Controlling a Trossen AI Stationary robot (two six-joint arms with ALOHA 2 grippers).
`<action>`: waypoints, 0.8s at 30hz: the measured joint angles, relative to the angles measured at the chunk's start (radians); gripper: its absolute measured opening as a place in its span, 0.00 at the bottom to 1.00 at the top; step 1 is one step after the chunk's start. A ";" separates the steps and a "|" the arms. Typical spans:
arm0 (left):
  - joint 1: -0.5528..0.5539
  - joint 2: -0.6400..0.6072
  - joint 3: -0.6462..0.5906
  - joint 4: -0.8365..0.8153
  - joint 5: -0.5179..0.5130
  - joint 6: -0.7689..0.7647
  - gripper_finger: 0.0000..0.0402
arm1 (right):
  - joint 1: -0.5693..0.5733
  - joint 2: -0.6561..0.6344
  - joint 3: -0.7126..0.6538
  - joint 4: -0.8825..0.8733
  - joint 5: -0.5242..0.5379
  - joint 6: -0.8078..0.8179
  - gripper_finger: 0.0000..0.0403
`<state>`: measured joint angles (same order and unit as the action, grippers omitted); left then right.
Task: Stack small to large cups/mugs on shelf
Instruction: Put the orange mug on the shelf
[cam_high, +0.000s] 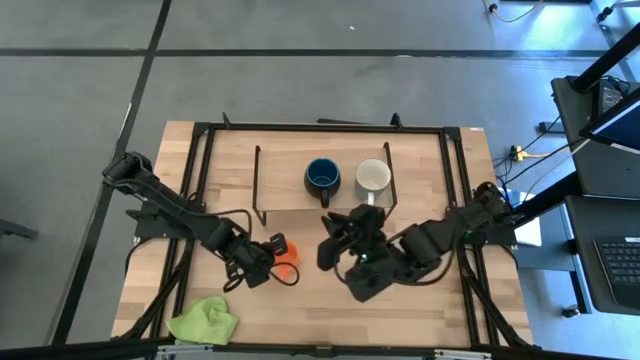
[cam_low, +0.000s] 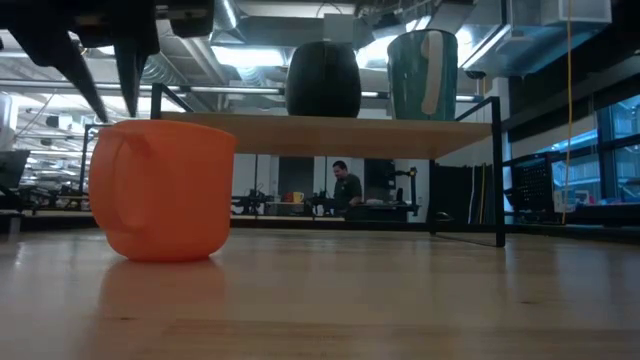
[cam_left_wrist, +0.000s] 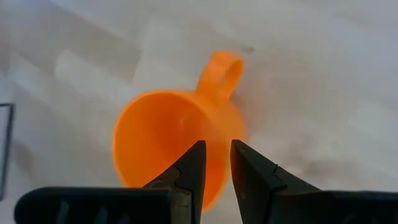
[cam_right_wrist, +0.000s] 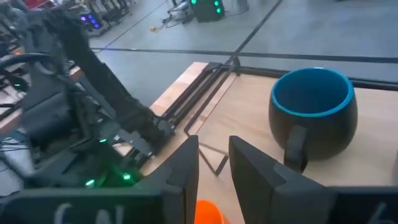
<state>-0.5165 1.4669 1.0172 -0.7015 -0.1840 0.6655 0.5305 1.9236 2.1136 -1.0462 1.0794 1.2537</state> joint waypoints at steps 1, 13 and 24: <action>0.010 0.000 0.000 0.002 0.029 0.000 0.17 | 0.001 -0.008 0.000 -0.003 0.000 0.001 0.23; 0.052 0.051 0.000 -0.025 0.098 0.093 0.17 | 0.003 -0.011 0.000 -0.077 0.001 0.073 0.23; 0.081 0.088 -0.001 -0.023 0.064 0.183 0.17 | 0.022 -0.052 -0.002 -0.060 0.047 0.095 0.22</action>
<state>-0.4355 1.5551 1.0164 -0.7241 -0.1198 0.8481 0.5525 1.8717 2.1120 -1.1065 1.1259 1.3492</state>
